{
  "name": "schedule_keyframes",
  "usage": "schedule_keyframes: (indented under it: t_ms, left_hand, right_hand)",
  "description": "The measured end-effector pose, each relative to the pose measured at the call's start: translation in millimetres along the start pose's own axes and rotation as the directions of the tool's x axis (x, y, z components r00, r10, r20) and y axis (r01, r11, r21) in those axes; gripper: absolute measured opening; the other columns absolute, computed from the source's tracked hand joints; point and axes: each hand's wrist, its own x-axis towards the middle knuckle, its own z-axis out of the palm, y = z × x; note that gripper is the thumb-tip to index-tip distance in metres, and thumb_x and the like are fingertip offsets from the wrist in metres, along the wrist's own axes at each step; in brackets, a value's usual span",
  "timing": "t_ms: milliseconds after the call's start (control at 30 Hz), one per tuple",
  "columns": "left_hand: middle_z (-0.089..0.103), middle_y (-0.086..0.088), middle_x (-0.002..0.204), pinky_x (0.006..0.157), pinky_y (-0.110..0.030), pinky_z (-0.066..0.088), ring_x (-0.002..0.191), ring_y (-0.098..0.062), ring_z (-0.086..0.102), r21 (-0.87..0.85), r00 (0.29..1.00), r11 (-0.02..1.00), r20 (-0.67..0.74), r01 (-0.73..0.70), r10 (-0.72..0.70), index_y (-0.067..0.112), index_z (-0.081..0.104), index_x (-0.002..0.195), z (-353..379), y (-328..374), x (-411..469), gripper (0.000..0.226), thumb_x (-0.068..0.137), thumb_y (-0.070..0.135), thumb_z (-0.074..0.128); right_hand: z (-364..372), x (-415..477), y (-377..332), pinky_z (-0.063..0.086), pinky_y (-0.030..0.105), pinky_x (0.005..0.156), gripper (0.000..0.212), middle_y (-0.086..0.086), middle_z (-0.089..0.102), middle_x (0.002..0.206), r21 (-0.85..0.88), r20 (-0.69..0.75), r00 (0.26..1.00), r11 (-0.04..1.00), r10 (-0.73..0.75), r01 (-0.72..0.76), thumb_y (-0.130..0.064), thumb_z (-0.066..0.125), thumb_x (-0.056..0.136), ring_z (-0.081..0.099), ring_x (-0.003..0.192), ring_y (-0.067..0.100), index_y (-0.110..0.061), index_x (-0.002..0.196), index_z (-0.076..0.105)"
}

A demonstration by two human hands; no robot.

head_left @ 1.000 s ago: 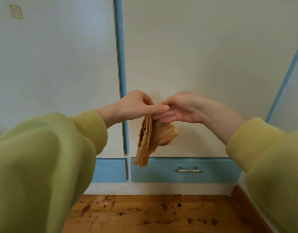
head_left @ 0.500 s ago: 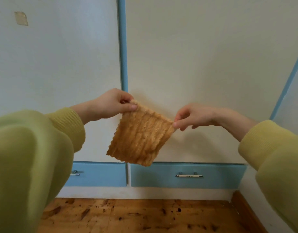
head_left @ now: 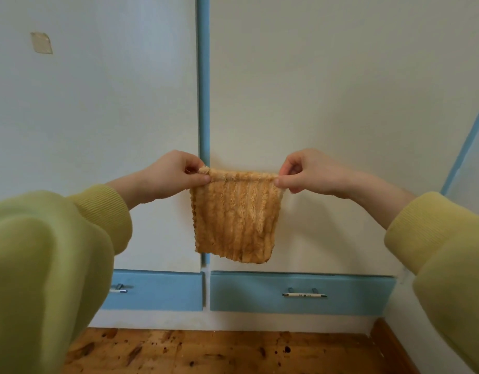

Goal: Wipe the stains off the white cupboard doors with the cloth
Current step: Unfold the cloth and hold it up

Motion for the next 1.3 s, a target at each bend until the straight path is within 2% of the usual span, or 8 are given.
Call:
schedule_keyframes:
  t_ms: [67, 167, 367, 500, 667, 800, 967, 1300]
  left_hand:
    - [0.058, -0.001, 0.069, 0.063, -0.014, 0.049, 0.064, -0.009, 0.055, -0.115, 1.000, 0.993, -0.004, -0.012, 0.011, 0.011, 0.062, 0.073, -3.5, 0.2, 1.0, 0.013, 0.085, 0.014, 0.062]
    - [0.056, 0.006, 0.065, 0.056, -0.003, 0.038, 0.059, -0.004, 0.050, 0.193, 0.995, 0.978, 0.073, -0.083, 0.070, 0.017, 0.061, 0.072, 6.5, -0.2, 5.7, 0.013, 0.085, 0.016, 0.063]
    - [0.063, -0.007, 0.075, 0.063, -0.014, 0.046, 0.065, -0.012, 0.056, -0.031, 0.990, 0.992, -0.085, -0.119, 0.116, 0.015, 0.062, 0.088, -7.7, 6.2, 20.7, 0.012, 0.082, 0.006, 0.065]
    - [0.056, 0.007, 0.079, 0.064, -0.010, 0.036, 0.072, -0.005, 0.050, 0.268, 0.985, 0.950, -0.014, -0.160, 0.170, 0.018, 0.061, 0.110, -2.4, 10.1, 31.4, 0.029, 0.082, 0.014, 0.067]
    - [0.063, 0.004, 0.075, 0.060, -0.007, 0.036, 0.069, -0.006, 0.054, 0.329, 0.986, 0.934, -0.045, -0.138, 0.161, 0.013, 0.071, 0.090, -31.1, 22.1, 46.2, 0.013, 0.078, 0.018, 0.070]
    - [0.059, 0.013, 0.070, 0.053, -0.001, 0.036, 0.055, 0.009, 0.054, 0.229, 0.989, 0.969, -0.094, -0.091, 0.115, 0.024, 0.069, 0.085, -64.8, 49.3, 56.3, 0.013, 0.079, 0.012, 0.068]
    - [0.065, 0.003, 0.062, 0.040, -0.013, 0.042, 0.045, -0.006, 0.056, -0.069, 0.980, 0.997, -0.195, -0.036, 0.022, 0.020, 0.065, 0.079, -117.1, 92.0, 75.3, 0.023, 0.082, -0.002, 0.058]
    - [0.065, -0.001, 0.069, 0.043, -0.018, 0.049, 0.051, -0.014, 0.065, -0.154, 0.991, 0.981, -0.041, 0.117, -0.124, 0.016, 0.058, 0.081, -233.9, 174.3, 112.0, 0.023, 0.084, -0.006, 0.053]
  right_hand:
    - [-6.0, 1.4, 0.7, 0.052, 0.021, 0.067, 0.012, 0.002, 0.061, 0.069, 0.146, -0.023, 1.000, 0.989, -0.002, 0.006, -0.013, 0.072, 0.078, 0.058, 0.065, 0.012, -0.011, 0.073, 0.061]
    - [5.0, 5.8, 4.8, 0.040, 0.005, 0.050, 0.015, -0.003, 0.059, 0.065, -0.126, 0.094, 0.995, 0.992, 0.019, -0.007, -0.014, 0.072, 0.077, 0.053, 0.059, 0.005, -0.016, 0.069, 0.060]
    - [-10.4, 21.7, 4.6, 0.041, 0.008, 0.050, 0.020, -0.003, 0.057, 0.059, 0.006, -0.097, 0.995, 1.000, -0.028, 0.028, -0.012, 0.072, 0.078, 0.051, 0.047, -0.001, -0.017, 0.065, 0.057]
    - [-5.6, 30.2, 4.3, 0.037, 0.007, 0.050, 0.022, -0.008, 0.053, 0.062, -0.268, 0.063, 0.998, 0.963, -0.023, 0.039, -0.016, 0.070, 0.079, 0.049, 0.053, 0.000, -0.022, 0.067, 0.053]
    - [-35.4, 40.0, -8.3, 0.050, 0.026, 0.064, 0.014, -0.003, 0.055, 0.067, -0.048, -0.007, 0.997, 0.995, -0.082, 0.082, -0.011, 0.069, 0.081, 0.053, 0.061, 0.010, -0.012, 0.092, 0.061]
    - [-62.6, 42.1, -42.2, 0.048, 0.019, 0.053, 0.006, -0.004, 0.058, 0.065, -0.004, 0.041, 0.990, 0.991, -0.132, 0.133, -0.012, 0.067, 0.082, 0.054, 0.056, 0.002, -0.014, 0.081, 0.062]
    - [-116.1, 61.0, -92.7, 0.046, 0.018, 0.045, 0.012, -0.003, 0.059, 0.057, 0.141, 0.012, 0.998, 0.989, -0.057, 0.055, -0.010, 0.063, 0.085, 0.059, 0.048, 0.003, -0.013, 0.077, 0.054]
    - [-211.7, 91.9, -200.9, 0.037, 0.008, 0.047, 0.019, -0.009, 0.055, 0.050, 0.089, -0.002, 1.000, 0.996, -0.020, 0.020, -0.006, 0.064, 0.080, 0.051, 0.044, -0.002, -0.016, 0.069, 0.052]
